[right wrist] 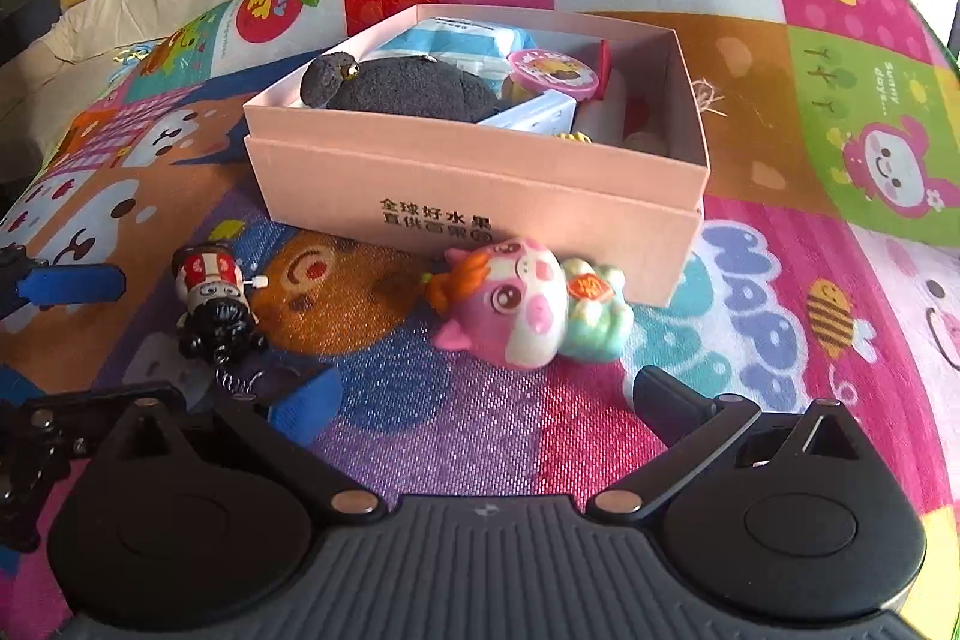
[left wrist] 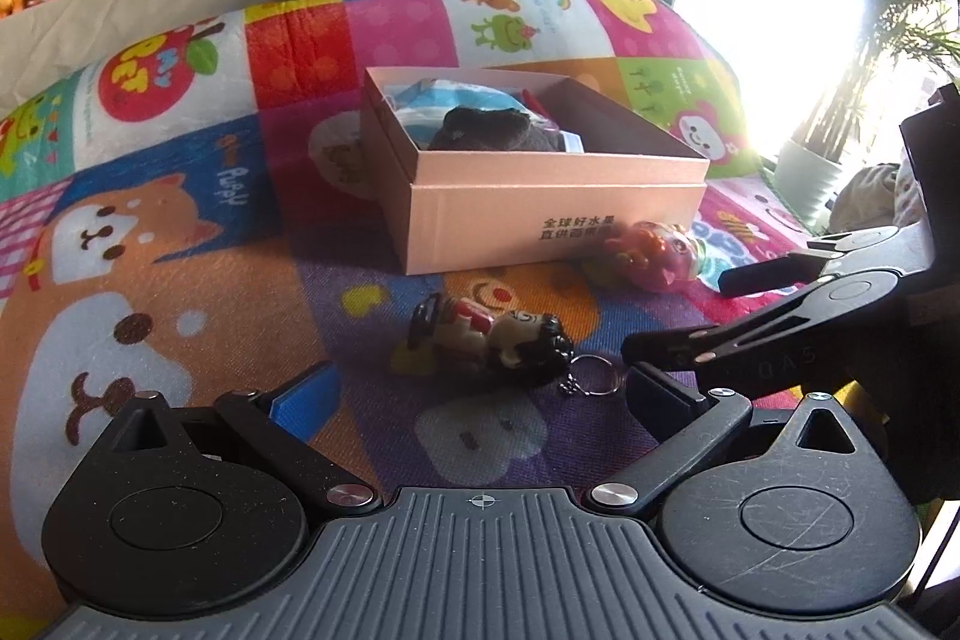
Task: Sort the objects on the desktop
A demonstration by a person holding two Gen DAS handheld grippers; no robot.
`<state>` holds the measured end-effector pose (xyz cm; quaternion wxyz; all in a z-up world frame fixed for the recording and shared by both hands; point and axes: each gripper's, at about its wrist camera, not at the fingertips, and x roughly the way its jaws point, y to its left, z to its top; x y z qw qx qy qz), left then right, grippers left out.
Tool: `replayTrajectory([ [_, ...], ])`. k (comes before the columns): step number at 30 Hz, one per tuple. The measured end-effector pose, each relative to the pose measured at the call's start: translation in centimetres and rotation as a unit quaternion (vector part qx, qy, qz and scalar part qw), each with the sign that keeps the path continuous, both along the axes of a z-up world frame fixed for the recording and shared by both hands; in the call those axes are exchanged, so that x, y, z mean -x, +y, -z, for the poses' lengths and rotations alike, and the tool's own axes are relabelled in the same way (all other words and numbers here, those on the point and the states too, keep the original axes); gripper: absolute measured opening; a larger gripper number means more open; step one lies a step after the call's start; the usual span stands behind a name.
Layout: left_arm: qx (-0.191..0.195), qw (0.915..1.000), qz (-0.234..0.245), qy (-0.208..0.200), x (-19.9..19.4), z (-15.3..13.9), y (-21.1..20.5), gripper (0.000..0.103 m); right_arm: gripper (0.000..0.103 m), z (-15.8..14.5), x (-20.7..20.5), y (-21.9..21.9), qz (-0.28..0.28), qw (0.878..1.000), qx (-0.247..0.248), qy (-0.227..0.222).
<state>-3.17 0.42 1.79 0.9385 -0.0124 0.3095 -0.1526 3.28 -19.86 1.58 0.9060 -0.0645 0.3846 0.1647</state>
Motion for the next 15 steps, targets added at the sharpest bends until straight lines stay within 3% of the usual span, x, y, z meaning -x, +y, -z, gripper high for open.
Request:
replayTrajectory([
  [6,-0.015,0.9997,0.008,-0.016,0.5,-0.4,-0.1,0.103,0.103,-0.4,-0.1,-0.4,-0.009,1.0,-0.004,0.012],
  [8,-0.015,0.9997,0.009,-0.018,0.7,-0.4,0.2,0.103,0.103,-1.0,0.0,-1.3,0.009,0.999,-0.036,-0.001],
  [11,-0.007,0.9998,0.007,-0.014,0.5,-0.4,0.6,0.103,0.103,-1.5,-0.2,-1.9,0.047,0.997,-0.04,-0.045],
  [15,-0.013,0.9997,0.013,-0.019,0.2,-0.5,0.2,0.103,0.103,-0.8,-2.0,-1.5,0.063,0.996,-0.051,-0.026],
])
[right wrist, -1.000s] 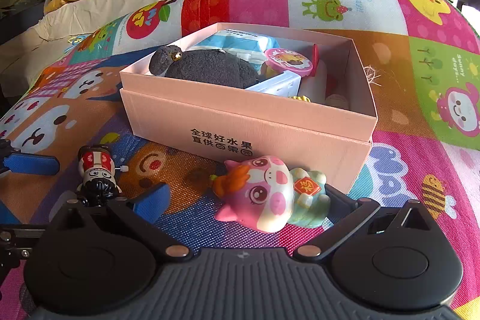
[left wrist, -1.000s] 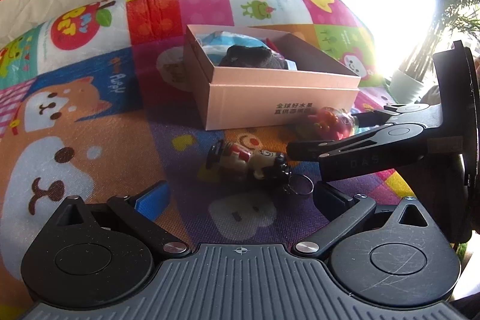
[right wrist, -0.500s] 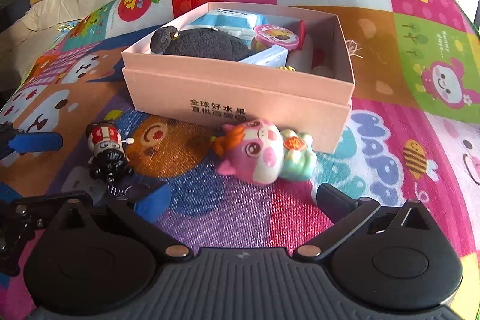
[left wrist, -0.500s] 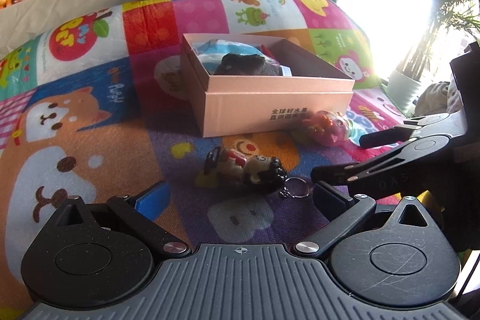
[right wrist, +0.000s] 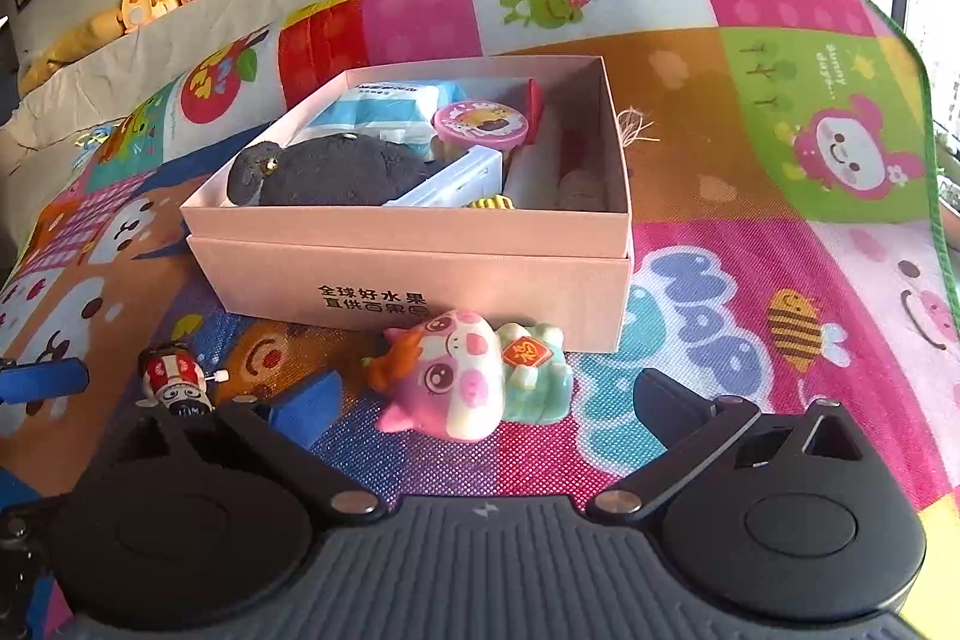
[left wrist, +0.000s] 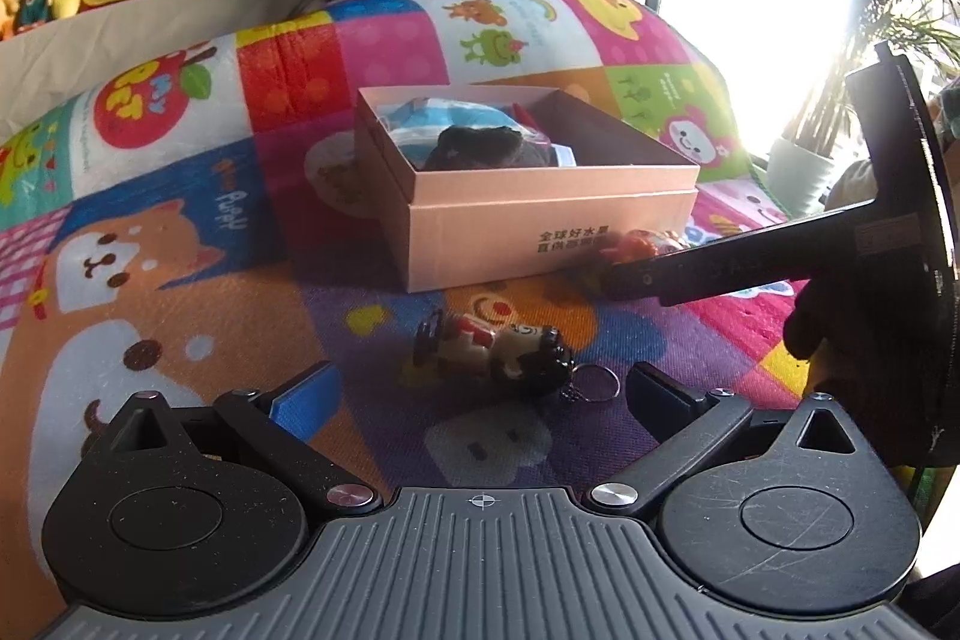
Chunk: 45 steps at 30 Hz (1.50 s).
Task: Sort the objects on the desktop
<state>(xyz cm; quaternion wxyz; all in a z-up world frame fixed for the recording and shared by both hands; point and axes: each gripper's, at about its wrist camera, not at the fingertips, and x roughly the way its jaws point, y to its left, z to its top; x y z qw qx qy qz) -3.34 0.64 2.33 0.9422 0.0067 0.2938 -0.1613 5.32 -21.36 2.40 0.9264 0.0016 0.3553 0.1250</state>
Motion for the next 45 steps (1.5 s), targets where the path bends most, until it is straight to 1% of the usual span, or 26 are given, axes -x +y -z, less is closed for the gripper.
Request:
replayTrajectory([
  [1,-0.005,1.0,0.003,-0.003,-0.1,-0.1,-0.2,0.103,0.102,0.2,-0.3,0.3,0.001,1.0,0.008,-0.001],
  [2,-0.009,0.9999,0.005,-0.006,-0.1,-0.2,-0.3,0.103,0.09,0.3,-0.5,0.8,0.003,1.0,0.023,-0.003],
  [3,-0.014,0.9999,0.005,-0.009,-0.2,-0.3,-0.5,0.103,0.082,0.3,-0.5,1.0,0.0,0.999,0.034,-0.003],
  [4,-0.018,0.9998,0.005,-0.012,-0.3,-0.3,-0.6,0.103,0.069,0.2,-0.4,1.2,-0.003,0.999,0.043,-0.002],
  [7,-0.03,0.9995,-0.001,-0.01,-1.2,-0.1,-1.0,0.103,0.068,-0.6,1.1,0.7,-0.011,0.999,0.043,-0.015],
  [12,-0.031,0.9995,-0.005,0.011,-3.1,0.5,-1.7,0.102,0.068,-2.5,4.2,-1.4,-0.013,0.999,0.024,-0.028],
  [14,-0.035,0.9993,0.001,0.015,-3.4,0.6,-2.1,0.091,0.068,-3.0,5.4,-2.3,-0.013,0.999,0.016,-0.029],
  [15,-0.042,0.9989,0.004,0.019,-3.5,0.6,-2.4,0.075,0.068,-3.2,5.8,-2.6,-0.015,0.999,0.013,-0.028],
  [16,-0.046,0.9986,0.007,0.022,-3.5,0.7,-2.6,0.073,0.068,-3.4,6.2,-3.0,-0.021,0.999,0.009,-0.022],
  [19,-0.063,0.9977,0.019,0.015,-2.8,0.6,-3.1,0.071,0.068,-3.8,7.3,-3.5,-0.043,0.999,0.005,-0.015],
  [21,-0.073,0.9967,0.034,0.008,-1.9,0.1,-3.6,0.071,0.068,-4.2,8.2,-3.7,-0.054,0.998,0.009,-0.024],
  [24,-0.07,0.9957,0.06,-0.01,-0.3,-1.6,-4.4,0.071,0.068,-5.2,9.5,-4.4,-0.056,0.997,0.011,-0.05],
  [28,-0.065,0.9925,0.084,-0.06,0.1,-5.3,-5.9,0.071,0.068,-6.7,10.4,-5.8,-0.036,0.996,-0.009,-0.087],
  [30,-0.063,0.9898,0.097,-0.083,-0.6,-7.2,-6.7,0.071,0.068,-7.3,10.9,-6.4,-0.026,0.994,-0.018,-0.103],
  [32,-0.078,0.9848,0.1,-0.118,-1.8,-8.9,-7.8,0.071,0.068,-7.6,11.3,-7.0,-0.018,0.993,-0.02,-0.117],
  [34,-0.092,0.979,0.094,-0.156,-3.6,-10.6,-9.1,0.071,0.068,-7.7,11.4,-7.7,-0.009,0.992,-0.023,-0.123],
  [36,-0.086,0.9772,0.08,-0.177,-6.1,-12.0,-9.8,0.072,0.068,-7.5,11.2,-8.2,0.0,0.992,-0.028,-0.121],
  [37,-0.082,0.9771,0.073,-0.182,-7.3,-12.4,-10.0,0.076,0.068,-7.3,11.0,-8.5,0.006,0.993,-0.031,-0.117],
  [38,-0.082,0.9785,0.068,-0.177,-8.7,-12.5,-10.2,0.081,0.068,-7.1,10.8,-8.6,0.01,0.993,-0.033,-0.113],
  [39,-0.081,0.9808,0.061,-0.166,-9.9,-12.4,-10.2,0.09,0.068,-6.9,10.5,-8.8,0.015,0.993,-0.034,-0.108],
  [42,-0.069,0.9882,0.039,-0.131,-11.3,-10.9,-8.8,0.093,0.068,-6.2,10.2,-9.2,0.024,0.994,-0.035,-0.099],
  [43,-0.061,0.9905,0.035,-0.118,-11.0,-10.2,-8.1,0.095,0.068,-6.0,10.2,-9.4,0.026,0.994,-0.033,-0.098],
  [45,-0.052,0.9934,0.034,-0.097,-9.9,-8.6,-6.9,0.095,0.068,-5.7,10.1,-9.6,0.03,0.995,-0.028,-0.094],
])
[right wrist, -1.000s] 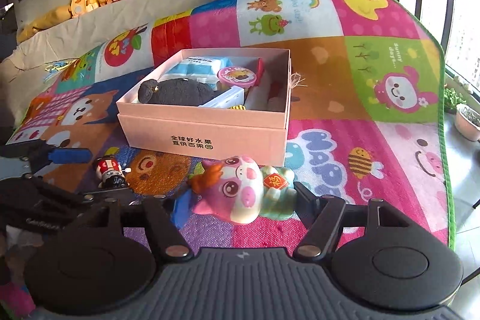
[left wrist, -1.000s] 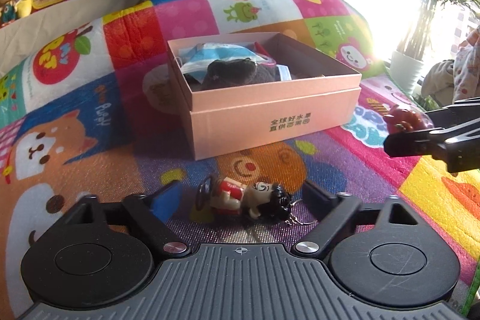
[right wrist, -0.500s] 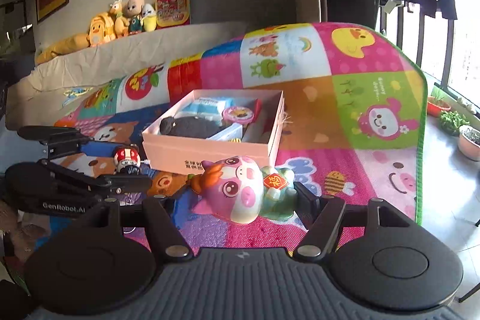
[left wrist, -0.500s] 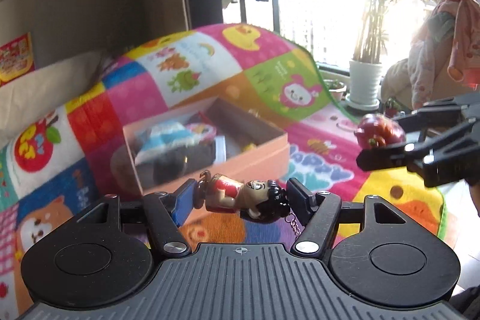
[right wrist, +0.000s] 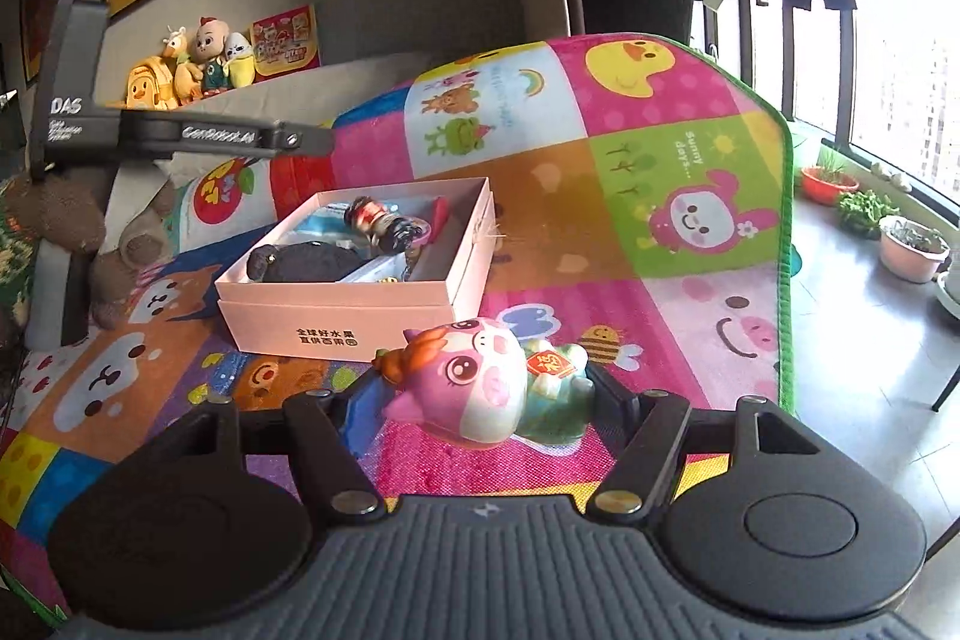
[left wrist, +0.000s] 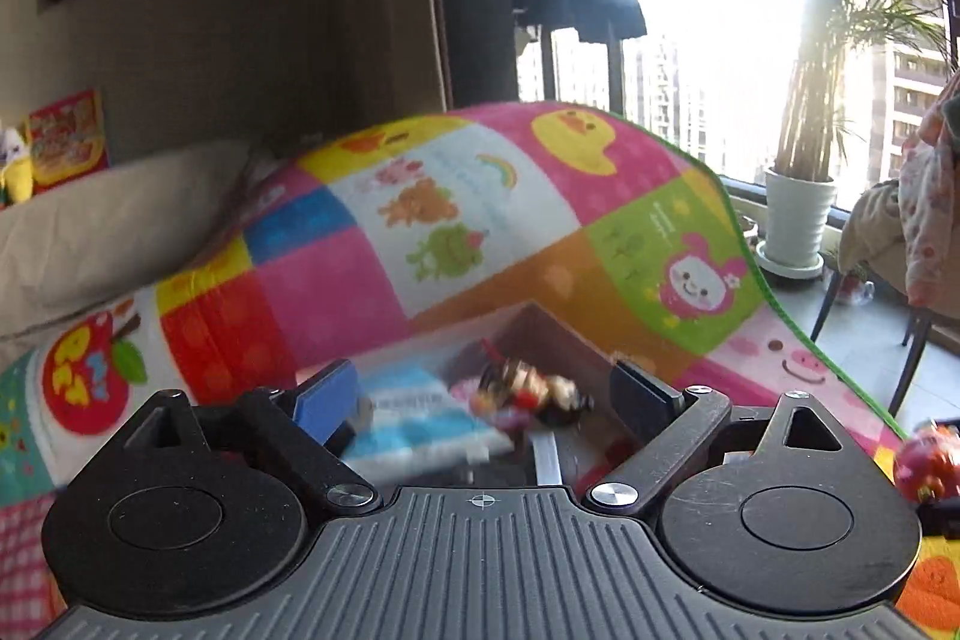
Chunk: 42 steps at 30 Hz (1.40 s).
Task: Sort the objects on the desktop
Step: 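Lift the doll into the pink box with left tool while right tool grasps the pink pig toy, then carry the pink pig toy into the pink box and open the right tool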
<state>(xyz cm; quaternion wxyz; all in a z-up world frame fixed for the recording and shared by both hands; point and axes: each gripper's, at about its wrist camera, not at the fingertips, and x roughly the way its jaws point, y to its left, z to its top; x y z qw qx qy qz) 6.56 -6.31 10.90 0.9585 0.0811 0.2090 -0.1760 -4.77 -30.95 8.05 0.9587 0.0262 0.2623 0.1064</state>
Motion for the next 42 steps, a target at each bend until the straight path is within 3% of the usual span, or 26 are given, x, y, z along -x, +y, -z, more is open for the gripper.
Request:
replayTrajectory([
  [6,0.015,0.9982,-0.021,0.053,4.3,4.9,3.3,0.097,0.068,0.6,-1.6,0.4,-0.003,1.0,-0.008,0.03],
  [12,0.066,0.9929,-0.035,0.092,6.6,7.1,5.5,0.099,0.068,-1.1,-3.4,3.0,-0.045,0.998,-0.007,0.032],
  [22,0.102,0.9904,-0.022,0.09,7.9,8.4,6.3,0.1,0.068,-5.5,-11.8,9.0,-0.08,0.996,0.038,-0.014],
  [26,0.121,0.9877,-0.024,0.097,8.1,9.1,6.9,0.1,0.068,-5.2,-16.5,10.0,-0.059,0.997,0.043,0.005],
  [29,0.135,0.9859,-0.024,0.096,8.1,9.1,7.4,0.101,0.071,-3.7,-19.6,9.7,-0.045,0.997,0.029,0.058],
  [32,0.142,0.9848,-0.021,0.098,8.0,9.2,7.5,0.101,0.085,-2.5,-20.2,8.7,-0.035,0.995,-0.003,0.09],
  [37,0.14,0.9849,-0.021,0.1,8.0,9.2,7.4,0.101,0.085,-2.6,-19.0,7.4,-0.014,0.998,-0.006,0.065],
  [39,0.139,0.985,-0.022,0.1,7.9,9.3,7.3,0.101,0.08,-2.9,-18.8,7.3,-0.007,0.999,0.009,0.051],
  [41,0.137,0.9851,-0.024,0.101,7.9,9.3,7.3,0.101,0.055,-2.8,-18.7,7.2,-0.007,0.999,0.017,0.048],
  [42,0.136,0.9851,-0.024,0.101,7.9,9.3,7.3,0.101,0.049,-2.7,-18.6,7.2,-0.008,0.998,0.013,0.054],
])
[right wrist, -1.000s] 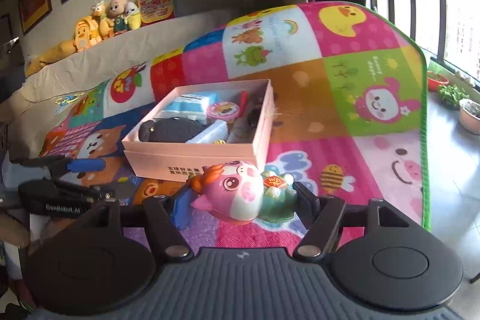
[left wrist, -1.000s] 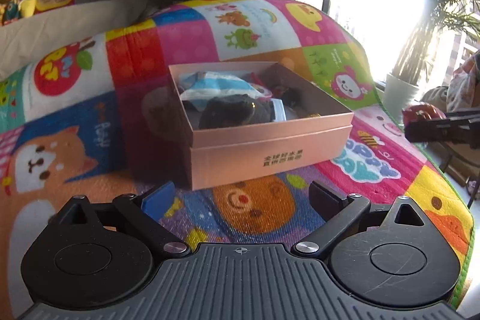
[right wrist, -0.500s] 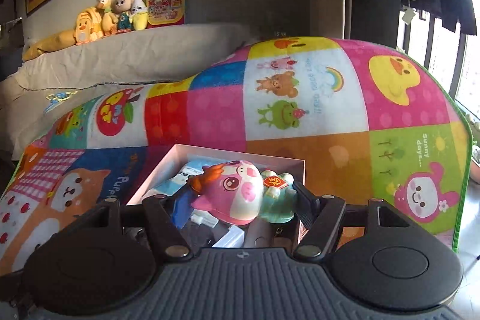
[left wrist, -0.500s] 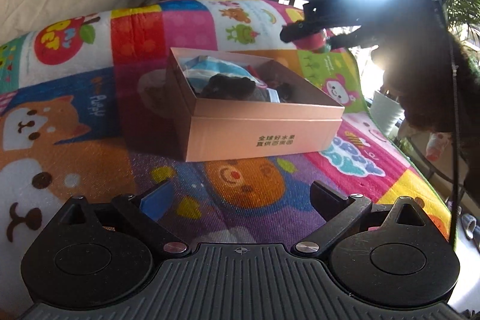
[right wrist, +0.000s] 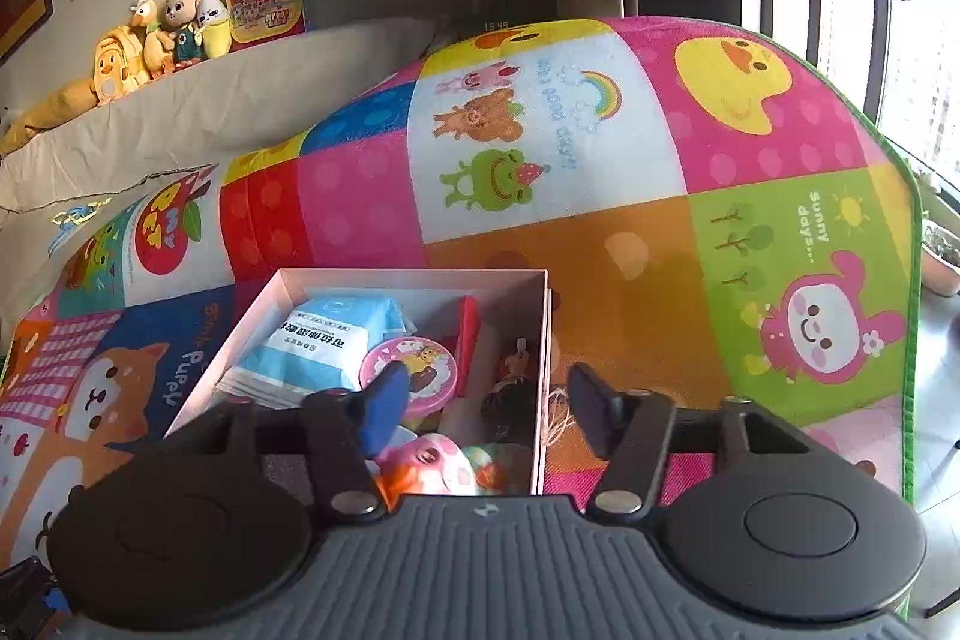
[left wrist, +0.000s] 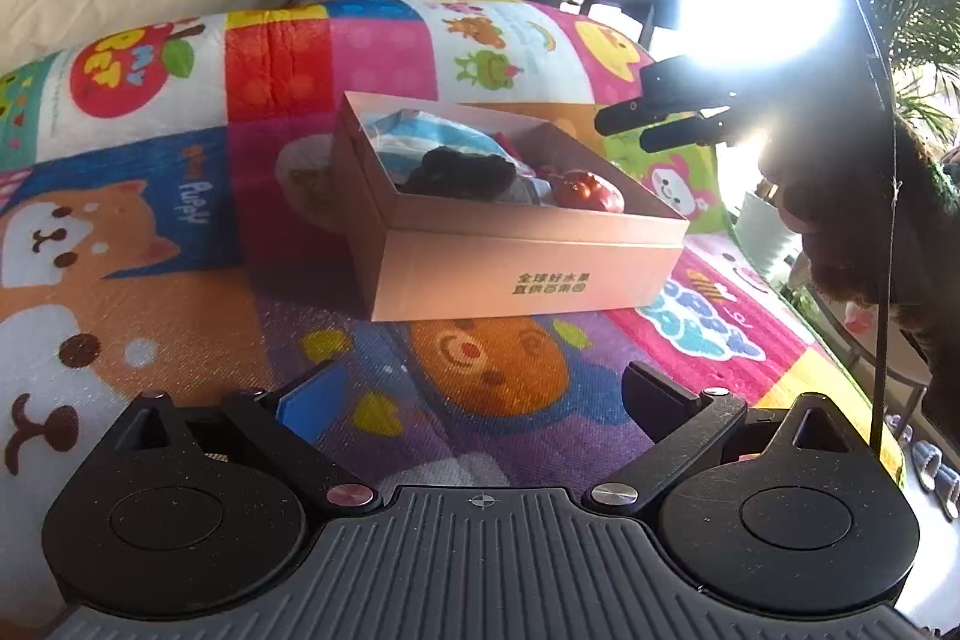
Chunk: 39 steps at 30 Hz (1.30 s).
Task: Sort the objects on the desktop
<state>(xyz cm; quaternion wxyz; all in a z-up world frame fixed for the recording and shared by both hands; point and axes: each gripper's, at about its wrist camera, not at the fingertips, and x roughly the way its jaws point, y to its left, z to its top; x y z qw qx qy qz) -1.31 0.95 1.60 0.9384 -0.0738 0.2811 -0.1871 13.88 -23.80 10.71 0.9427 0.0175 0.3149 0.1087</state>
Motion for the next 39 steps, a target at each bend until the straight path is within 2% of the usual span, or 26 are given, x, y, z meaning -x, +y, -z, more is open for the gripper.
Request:
replayTrajectory([
  [1,-0.001,1.0,0.0,0.0,0.0,0.0,0.0,0.101,0.043,0.3,0.1,0.0,-0.003,1.0,-0.006,0.008],
  [2,-0.002,1.0,-0.001,0.0,0.0,0.0,0.0,0.101,0.041,0.6,0.2,0.0,-0.011,1.0,-0.011,0.015],
  [6,-0.008,1.0,-0.003,0.001,0.0,0.0,-0.2,0.101,0.041,2.7,1.1,0.7,-0.046,0.997,-0.018,0.055],
  [9,-0.012,0.9999,-0.007,0.003,0.0,0.0,-0.2,0.102,0.041,3.0,2.4,0.4,-0.038,0.998,-0.012,0.046],
  [12,-0.02,0.9996,-0.016,0.008,-0.1,0.1,-0.3,0.102,0.042,2.3,4.9,-0.8,-0.033,0.999,-0.032,0.016],
  [13,-0.024,0.9995,-0.02,0.01,-0.2,0.1,-0.4,0.103,0.048,2.2,5.9,-1.1,-0.033,0.999,-0.033,0.006],
  [14,-0.028,0.9992,-0.025,0.013,-0.2,0.1,-0.5,0.103,0.065,2.2,6.9,-1.2,-0.029,0.999,-0.029,-0.002],
  [15,-0.034,0.9988,-0.032,0.016,-0.2,0.1,-0.6,0.103,0.075,2.5,8.1,-1.3,-0.023,0.999,-0.022,-0.011],
  [16,-0.039,0.9982,-0.04,0.02,-0.3,0.2,-0.7,0.103,0.092,2.8,9.3,-1.3,-0.02,1.0,-0.012,-0.017],
  [17,-0.044,0.9975,-0.048,0.026,-0.4,0.3,-0.8,0.103,0.103,3.3,10.2,-1.2,-0.017,1.0,-0.004,-0.019],
  [20,-0.066,0.9945,-0.067,0.045,-0.7,0.6,-1.2,0.103,0.103,5.4,12.0,-0.9,-0.013,1.0,0.012,0.006],
  [23,-0.097,0.9905,-0.092,0.033,-0.8,0.4,-1.8,0.103,0.103,7.6,12.1,-0.5,-0.003,0.999,0.014,0.042],
  [27,-0.136,0.9852,-0.104,0.005,-1.4,0.1,-2.8,0.103,0.103,9.4,11.3,1.0,0.012,0.996,0.075,0.053],
  [28,-0.144,0.9843,-0.102,0.007,-1.7,0.4,-3.0,0.103,0.103,9.3,11.2,0.9,0.01,0.996,0.071,0.048],
  [30,-0.162,0.9808,-0.101,0.04,-2.8,1.0,-3.6,0.103,0.103,9.6,10.7,0.8,0.003,0.997,0.065,0.046],
  [32,-0.143,0.9823,-0.111,0.048,-3.4,1.1,-3.3,0.103,0.103,9.7,10.3,0.5,0.017,0.998,0.05,0.041],
  [39,-0.147,0.9812,-0.116,0.047,-3.6,1.2,-3.5,0.103,0.103,10.1,10.3,0.8,0.041,0.998,0.047,0.021],
])
